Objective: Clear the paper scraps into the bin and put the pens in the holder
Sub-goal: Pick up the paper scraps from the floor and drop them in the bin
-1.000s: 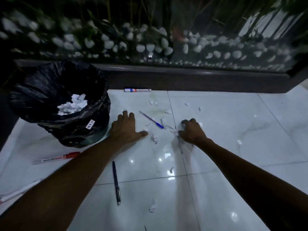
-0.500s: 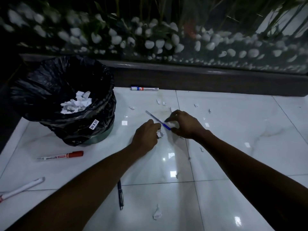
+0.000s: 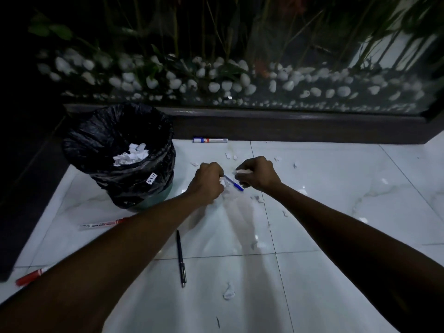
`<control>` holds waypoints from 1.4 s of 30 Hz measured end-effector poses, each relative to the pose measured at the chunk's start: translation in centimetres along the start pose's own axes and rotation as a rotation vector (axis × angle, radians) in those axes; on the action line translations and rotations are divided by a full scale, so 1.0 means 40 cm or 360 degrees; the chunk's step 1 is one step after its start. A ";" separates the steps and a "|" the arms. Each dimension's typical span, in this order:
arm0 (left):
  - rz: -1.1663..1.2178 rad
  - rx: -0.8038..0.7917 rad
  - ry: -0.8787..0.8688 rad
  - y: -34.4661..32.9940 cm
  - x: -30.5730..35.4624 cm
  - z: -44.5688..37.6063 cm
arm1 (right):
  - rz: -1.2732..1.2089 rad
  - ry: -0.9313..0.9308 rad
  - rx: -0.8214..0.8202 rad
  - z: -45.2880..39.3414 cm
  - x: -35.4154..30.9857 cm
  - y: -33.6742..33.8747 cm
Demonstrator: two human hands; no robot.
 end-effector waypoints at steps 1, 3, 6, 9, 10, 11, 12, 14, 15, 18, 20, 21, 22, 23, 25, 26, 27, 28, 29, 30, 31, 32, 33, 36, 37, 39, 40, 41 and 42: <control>-0.0014 0.0032 -0.0005 0.034 0.003 0.001 | -0.0031 0.0012 0.0026 0.002 -0.033 0.001; -0.0008 0.0123 -0.0011 0.116 0.006 0.018 | -0.0112 0.0083 0.0129 0.008 -0.111 0.009; 0.0034 0.0279 -0.0027 0.249 -0.001 0.040 | -0.0195 0.0285 0.0256 0.007 -0.246 0.015; 0.0214 0.0420 0.0005 0.377 -0.018 0.080 | -0.0302 0.0410 0.0315 0.012 -0.362 -0.005; 0.0297 0.0492 0.0032 0.419 -0.024 0.098 | -0.0383 0.0427 0.0336 0.014 -0.396 -0.015; 0.0390 0.0565 0.0081 0.452 -0.032 0.114 | -0.0474 0.0431 0.0367 0.012 -0.421 -0.028; 0.0480 0.0633 0.0147 0.485 -0.044 0.132 | -0.0549 0.0436 0.0394 0.014 -0.453 -0.043; 0.0609 0.0725 0.0273 0.528 -0.068 0.157 | -0.0655 0.0467 0.0422 0.017 -0.504 -0.070; 0.0671 0.0747 0.0346 0.546 -0.085 0.168 | -0.0700 0.0493 0.0417 0.016 -0.532 -0.086; 0.0819 0.0726 0.0507 0.574 -0.126 0.186 | -0.0767 0.0497 0.0398 0.006 -0.584 -0.120; 0.0884 0.0683 0.0525 0.579 -0.139 0.189 | -0.0790 0.0482 0.0351 -0.005 -0.593 -0.133; 0.0941 0.0659 0.0521 0.578 -0.144 0.188 | -0.0808 0.0490 0.0311 -0.011 -0.591 -0.136; 0.0997 0.0627 0.0519 0.574 -0.142 0.189 | -0.0837 0.0496 0.0263 -0.011 -0.587 -0.135; 0.1037 0.0588 0.0521 0.567 -0.136 0.187 | -0.0879 0.0477 0.0215 -0.010 -0.577 -0.132; 0.1073 0.0503 0.0558 0.540 -0.119 0.182 | -0.0968 0.0358 0.0154 -0.006 -0.541 -0.123; 0.1082 0.0466 0.0589 0.524 -0.107 0.178 | -0.0992 0.0280 0.0135 -0.003 -0.518 -0.119; 0.1105 0.0431 0.0630 0.503 -0.096 0.168 | -0.1006 0.0212 0.0120 -0.001 -0.495 -0.112; 0.1141 0.0395 0.0683 0.482 -0.082 0.162 | -0.1014 0.0162 0.0108 0.001 -0.470 -0.102; 0.1185 0.0355 0.0734 0.462 -0.070 0.155 | -0.1019 0.0120 0.0085 0.004 -0.448 -0.092; 0.1228 0.0316 0.0771 0.443 -0.057 0.152 | -0.1030 0.0085 0.0062 0.008 -0.426 -0.082; 0.1266 0.0266 0.0795 0.427 -0.046 0.147 | -0.1044 0.0055 0.0045 0.012 -0.407 -0.074; 0.1300 0.0203 0.0795 0.410 -0.027 0.140 | -0.1062 0.0027 0.0048 0.017 -0.386 -0.057; 0.1326 0.0157 0.0789 0.401 -0.015 0.136 | -0.1076 0.0007 0.0059 0.021 -0.370 -0.046; 0.1382 0.0087 0.0767 0.400 0.004 0.122 | -0.1112 0.0007 0.0102 0.023 -0.352 -0.020; 0.1416 0.0082 0.0754 0.414 0.003 0.119 | -0.1126 0.0018 0.0119 0.021 -0.358 -0.015; 0.1479 0.0129 0.0720 0.450 -0.008 0.121 | -0.1165 0.0054 0.0171 0.015 -0.379 -0.014; 0.1497 0.0185 0.0719 0.472 -0.034 0.122 | -0.1173 0.0086 0.0185 0.011 -0.397 -0.027; 0.1494 0.0227 0.0722 0.491 -0.056 0.126 | -0.1163 0.0136 0.0206 0.011 -0.414 -0.034; 0.1423 0.0292 0.0771 0.511 -0.097 0.134 | -0.1122 0.0197 0.0212 0.007 -0.436 -0.056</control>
Point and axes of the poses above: each hand's wrist, its own z-axis away from the middle knuckle, its own y-axis out of the back of the hand, x = y × z, the point moved 6 cm from there along -z, towards the middle knuckle, and after that the axes turned 3 degrees about -z, right-handed, at the moved point
